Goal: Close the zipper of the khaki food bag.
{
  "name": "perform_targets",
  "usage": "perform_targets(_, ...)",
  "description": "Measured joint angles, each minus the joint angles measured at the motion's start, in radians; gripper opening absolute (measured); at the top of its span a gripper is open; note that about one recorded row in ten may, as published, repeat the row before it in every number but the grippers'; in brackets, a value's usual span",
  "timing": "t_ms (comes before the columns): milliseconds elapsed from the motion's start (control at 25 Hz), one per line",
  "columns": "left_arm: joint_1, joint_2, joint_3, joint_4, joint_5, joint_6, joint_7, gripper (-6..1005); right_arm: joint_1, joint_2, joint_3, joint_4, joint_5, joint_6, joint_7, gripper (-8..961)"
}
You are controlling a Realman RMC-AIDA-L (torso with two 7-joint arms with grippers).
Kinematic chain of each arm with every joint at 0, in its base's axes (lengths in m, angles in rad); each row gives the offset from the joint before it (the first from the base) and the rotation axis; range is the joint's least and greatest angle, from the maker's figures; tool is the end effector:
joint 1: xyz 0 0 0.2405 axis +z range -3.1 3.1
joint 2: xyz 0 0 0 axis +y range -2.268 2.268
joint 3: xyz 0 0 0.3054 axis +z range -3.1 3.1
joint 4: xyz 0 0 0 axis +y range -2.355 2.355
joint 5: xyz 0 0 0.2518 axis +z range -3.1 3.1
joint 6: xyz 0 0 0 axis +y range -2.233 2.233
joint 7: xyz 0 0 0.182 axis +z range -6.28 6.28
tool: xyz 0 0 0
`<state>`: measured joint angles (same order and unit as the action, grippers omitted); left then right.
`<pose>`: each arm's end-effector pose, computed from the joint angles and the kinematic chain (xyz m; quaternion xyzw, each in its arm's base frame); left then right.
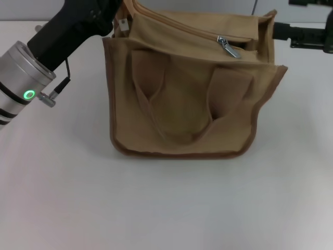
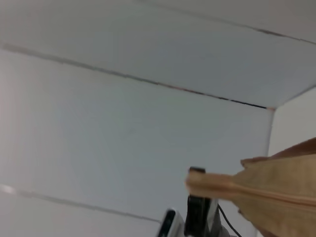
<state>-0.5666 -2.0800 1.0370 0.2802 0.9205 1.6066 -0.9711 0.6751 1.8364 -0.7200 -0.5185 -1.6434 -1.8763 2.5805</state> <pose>-0.2415 0.4181 -0.0401 -0.7743 -0.1527 -0.5608 0.2504 0.2366 0.4294 0.0665 0.7089 -0.5884 -0.3533 0.1627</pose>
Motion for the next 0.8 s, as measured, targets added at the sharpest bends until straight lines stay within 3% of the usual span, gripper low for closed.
perform_targets(40,0.0,0.0,0.002,0.0,0.0,0.0,0.0,71,0.008,0.0,-0.001,0.011,0.0,0.013,0.033,752)
perform_targets(280,-0.001,0.0,0.003,0.002,-0.001,0.003,-0.011,73,0.045,0.001,-0.011,0.074,-0.022,0.127,0.079,752)
perform_targets(800,-0.001,0.0,0.003,0.001,-0.002,0.009,-0.018,80,0.086,0.014,-0.024,0.059,-0.166,0.163,-0.025,753)
